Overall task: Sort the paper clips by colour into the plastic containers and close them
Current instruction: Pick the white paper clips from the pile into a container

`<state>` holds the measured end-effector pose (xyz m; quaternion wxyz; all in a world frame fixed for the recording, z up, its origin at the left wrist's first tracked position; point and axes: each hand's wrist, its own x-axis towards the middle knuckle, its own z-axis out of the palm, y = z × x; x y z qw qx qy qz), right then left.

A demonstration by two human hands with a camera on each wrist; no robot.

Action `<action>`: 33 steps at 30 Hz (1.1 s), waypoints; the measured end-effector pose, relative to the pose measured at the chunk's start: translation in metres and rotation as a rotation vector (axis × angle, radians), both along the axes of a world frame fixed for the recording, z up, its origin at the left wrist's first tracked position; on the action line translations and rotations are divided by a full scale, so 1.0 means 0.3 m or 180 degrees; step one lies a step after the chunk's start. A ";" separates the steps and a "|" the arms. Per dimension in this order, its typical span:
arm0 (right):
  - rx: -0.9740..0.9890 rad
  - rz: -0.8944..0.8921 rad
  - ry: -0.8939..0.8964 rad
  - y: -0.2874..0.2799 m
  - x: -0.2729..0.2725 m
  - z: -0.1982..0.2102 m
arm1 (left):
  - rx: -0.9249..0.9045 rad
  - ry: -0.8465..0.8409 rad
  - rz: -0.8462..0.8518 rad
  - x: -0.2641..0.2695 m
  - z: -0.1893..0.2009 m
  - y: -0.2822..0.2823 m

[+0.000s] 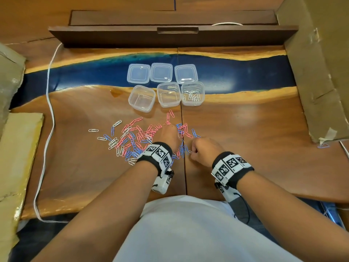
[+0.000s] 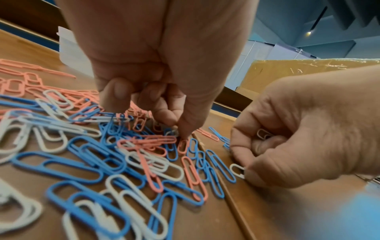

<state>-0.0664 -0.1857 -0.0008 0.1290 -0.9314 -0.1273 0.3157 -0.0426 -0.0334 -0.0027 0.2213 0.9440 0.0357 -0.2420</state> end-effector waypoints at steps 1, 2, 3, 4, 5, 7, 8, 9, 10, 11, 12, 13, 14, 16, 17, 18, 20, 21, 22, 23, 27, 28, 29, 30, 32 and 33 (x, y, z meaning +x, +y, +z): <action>-0.0021 0.0081 0.0011 0.000 -0.001 0.004 | -0.0083 0.0015 0.0039 -0.005 0.005 0.008; -0.0054 0.0145 0.0029 -0.001 -0.002 0.004 | -0.0201 0.0029 0.0099 -0.012 0.010 0.021; -0.0068 0.0200 0.0042 -0.002 -0.005 0.006 | -0.0375 0.0014 0.0189 -0.019 0.012 0.039; -0.0045 0.0219 0.0069 -0.003 -0.007 0.005 | -0.0579 0.0013 0.0318 -0.026 0.014 0.063; 0.0040 0.0174 0.0110 -0.004 -0.009 0.007 | -0.0794 0.0023 0.0464 -0.034 0.021 0.093; 0.0472 -0.0277 0.0338 -0.001 -0.015 0.012 | -0.1142 0.0120 0.0786 -0.054 0.032 0.163; 0.0865 -0.0719 0.0593 0.001 -0.019 0.015 | -0.1318 0.0225 0.0966 -0.068 0.036 0.197; 0.1322 -0.1201 0.0902 0.007 -0.024 0.017 | -0.1514 0.0353 0.1127 -0.083 0.041 0.230; 0.1730 -0.1619 0.1178 0.014 -0.032 0.016 | -0.1698 0.0480 0.1238 -0.098 0.041 0.258; 0.2040 -0.1932 0.1375 0.024 -0.038 0.014 | -0.1850 0.0577 0.1298 -0.114 0.040 0.281; 0.2217 -0.2161 0.1488 0.036 -0.045 0.009 | -0.1942 0.0640 0.1324 -0.130 0.035 0.298; 0.2310 -0.2308 0.1557 0.050 -0.048 0.005 | -0.1980 0.0681 0.1341 -0.144 0.030 0.310; 0.2318 -0.2383 0.1585 0.066 -0.049 0.002 | -0.1972 0.0716 0.1355 -0.157 0.027 0.316; 0.2211 -0.2433 0.1642 0.096 -0.045 -0.007 | -0.1866 0.0786 0.1354 -0.175 0.016 0.316; 0.2105 -0.2385 0.1639 0.108 -0.042 -0.012 | -0.1815 0.0824 0.1348 -0.181 0.016 0.307; 0.1942 -0.2204 0.1511 0.118 -0.040 -0.018 | -0.1766 0.0847 0.1334 -0.185 0.018 0.295; 0.1574 -0.1554 0.0849 0.135 -0.041 -0.032 | -0.1629 0.0735 0.1178 -0.187 0.018 0.270; 0.1387 -0.1236 0.0489 0.142 -0.043 -0.042 | -0.1515 0.0619 0.1050 -0.189 0.018 0.259; 0.1211 -0.0988 0.0203 0.150 -0.047 -0.050 | -0.1382 0.0508 0.0927 -0.192 0.015 0.251; 0.1073 -0.0803 -0.0015 0.156 -0.050 -0.058 | -0.1265 0.0418 0.0823 -0.196 0.010 0.246; 0.0685 -0.0553 -0.0213 0.174 -0.050 -0.093 | -0.0843 0.0176 0.0537 -0.206 0.000 0.243; 0.0644 -0.0554 -0.0167 0.177 -0.051 -0.097 | -0.0756 0.0114 0.0467 -0.206 -0.002 0.244; 0.0652 -0.0550 -0.0130 0.178 -0.053 -0.096 | -0.0700 0.0047 0.0395 -0.204 -0.004 0.244; 0.0706 -0.0554 -0.0086 0.176 -0.054 -0.088 | -0.0660 -0.0014 0.0326 -0.202 -0.004 0.241; 0.0926 -0.0620 0.0026 0.160 -0.055 -0.068 | -0.0569 -0.0105 0.0198 -0.199 -0.002 0.233; 0.1056 -0.0686 0.0126 0.149 -0.056 -0.055 | -0.0489 -0.0159 0.0121 -0.197 -0.001 0.230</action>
